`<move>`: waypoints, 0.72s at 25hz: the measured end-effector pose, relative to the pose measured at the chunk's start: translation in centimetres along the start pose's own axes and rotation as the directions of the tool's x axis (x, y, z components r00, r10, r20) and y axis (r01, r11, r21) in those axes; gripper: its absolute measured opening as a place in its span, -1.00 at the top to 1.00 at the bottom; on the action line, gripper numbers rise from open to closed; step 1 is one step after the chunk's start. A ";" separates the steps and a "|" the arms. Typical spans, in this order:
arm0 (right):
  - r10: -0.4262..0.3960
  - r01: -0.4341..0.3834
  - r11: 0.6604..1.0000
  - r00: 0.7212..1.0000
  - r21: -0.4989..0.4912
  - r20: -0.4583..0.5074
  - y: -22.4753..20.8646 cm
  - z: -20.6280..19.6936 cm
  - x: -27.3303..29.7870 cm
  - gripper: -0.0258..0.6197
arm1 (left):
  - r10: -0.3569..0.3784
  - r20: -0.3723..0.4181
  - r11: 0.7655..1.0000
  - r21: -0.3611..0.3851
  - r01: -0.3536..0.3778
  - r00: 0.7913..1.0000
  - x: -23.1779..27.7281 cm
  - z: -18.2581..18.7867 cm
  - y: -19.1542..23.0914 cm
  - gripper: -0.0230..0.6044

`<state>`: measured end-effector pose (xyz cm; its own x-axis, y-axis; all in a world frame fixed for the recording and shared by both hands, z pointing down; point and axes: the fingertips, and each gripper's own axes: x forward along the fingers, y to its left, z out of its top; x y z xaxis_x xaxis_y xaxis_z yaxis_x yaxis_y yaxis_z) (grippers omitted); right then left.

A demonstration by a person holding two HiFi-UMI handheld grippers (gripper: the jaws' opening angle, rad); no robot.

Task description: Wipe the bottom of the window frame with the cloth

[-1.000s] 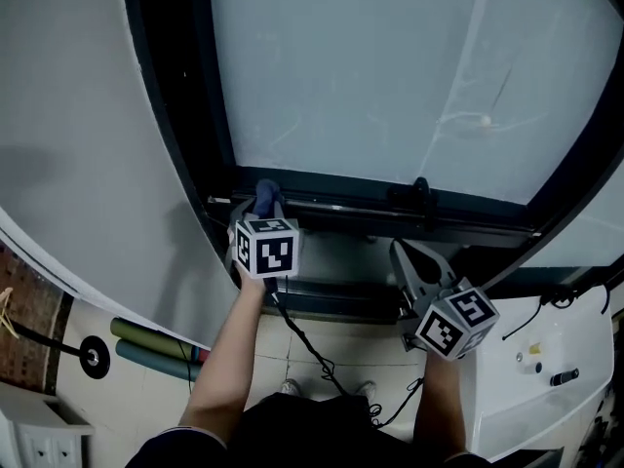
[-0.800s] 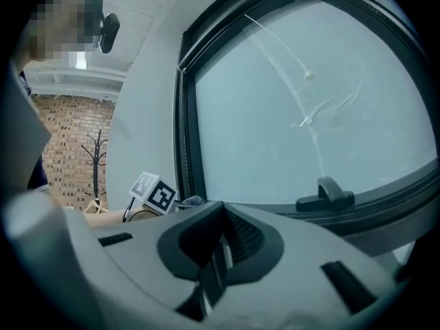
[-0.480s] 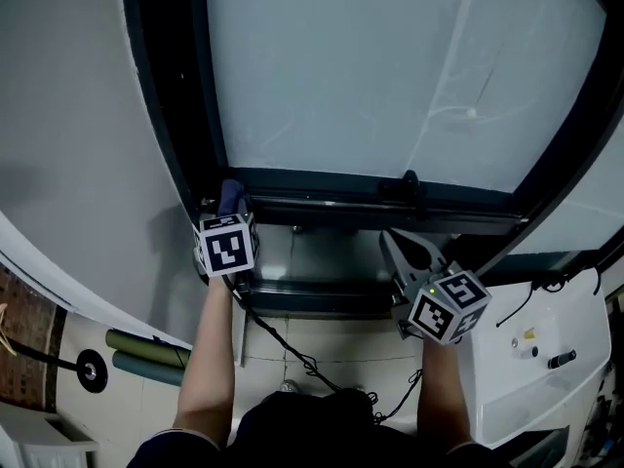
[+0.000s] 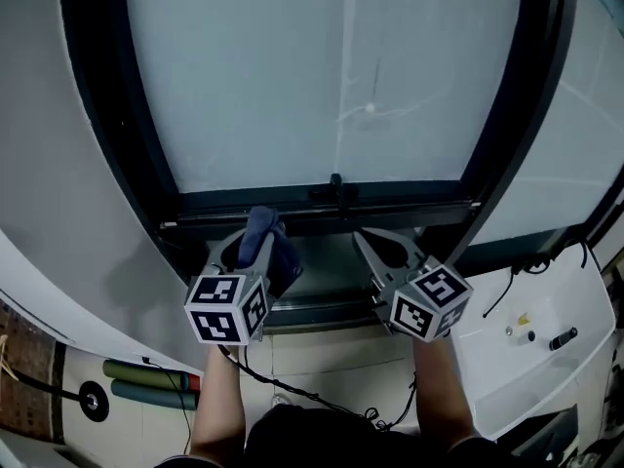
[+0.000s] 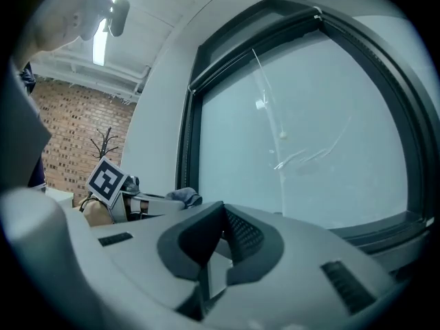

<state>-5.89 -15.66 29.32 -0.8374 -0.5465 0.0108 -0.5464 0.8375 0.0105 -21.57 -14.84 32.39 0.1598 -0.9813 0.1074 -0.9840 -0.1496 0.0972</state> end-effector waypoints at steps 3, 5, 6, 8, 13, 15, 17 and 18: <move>-0.029 0.029 1.000 1.000 -0.010 0.001 -1.3 0.5 -2.7 0.92 | -0.048 -0.002 0.999 -0.007 0.048 0.999 -0.4 -0.3 -4.0 0.53; -0.051 0.051 0.999 0.999 -0.006 0.003 -2.1 0.5 -4.4 0.92 | -0.075 -0.001 0.997 0.003 0.075 0.997 -0.8 -0.6 -6.5 0.53; -0.060 0.060 0.998 0.998 -0.003 0.003 -2.3 0.4 -5.2 0.92 | -0.082 -0.002 0.997 0.012 0.082 0.997 -1.0 -0.7 -7.4 0.53; -0.072 0.072 0.997 0.997 0.004 0.002 -2.6 0.1 -6.5 0.92 | -0.091 -0.010 0.996 0.021 0.091 0.996 -1.4 -1.0 -8.9 0.52; -0.081 0.081 0.996 0.997 0.042 -0.007 -2.7 -0.9 -8.5 0.92 | -0.105 -0.039 0.994 0.030 0.106 0.994 -2.2 -1.8 -11.5 0.52; -0.080 0.080 0.995 0.997 0.054 -0.013 -2.6 -1.3 -9.0 0.92 | -0.116 -0.040 0.993 0.032 0.118 0.992 -2.4 -2.1 -12.3 0.52; -0.079 0.080 0.995 0.997 0.055 -0.019 -2.5 -1.5 -9.2 0.92 | -0.125 -0.038 0.991 0.030 0.127 0.991 -2.5 -2.2 -12.8 0.52; -0.077 0.078 0.996 0.997 0.053 -0.021 -2.4 -1.5 -9.3 0.92 | -0.126 -0.040 0.991 0.030 0.127 0.991 -2.6 -2.3 -12.9 0.52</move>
<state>3.21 -12.65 30.73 -0.7923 -0.6094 0.0314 -0.6102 0.7912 -0.0414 -9.11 -10.11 33.17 0.2855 -0.9490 0.1334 -0.9575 -0.2768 0.0806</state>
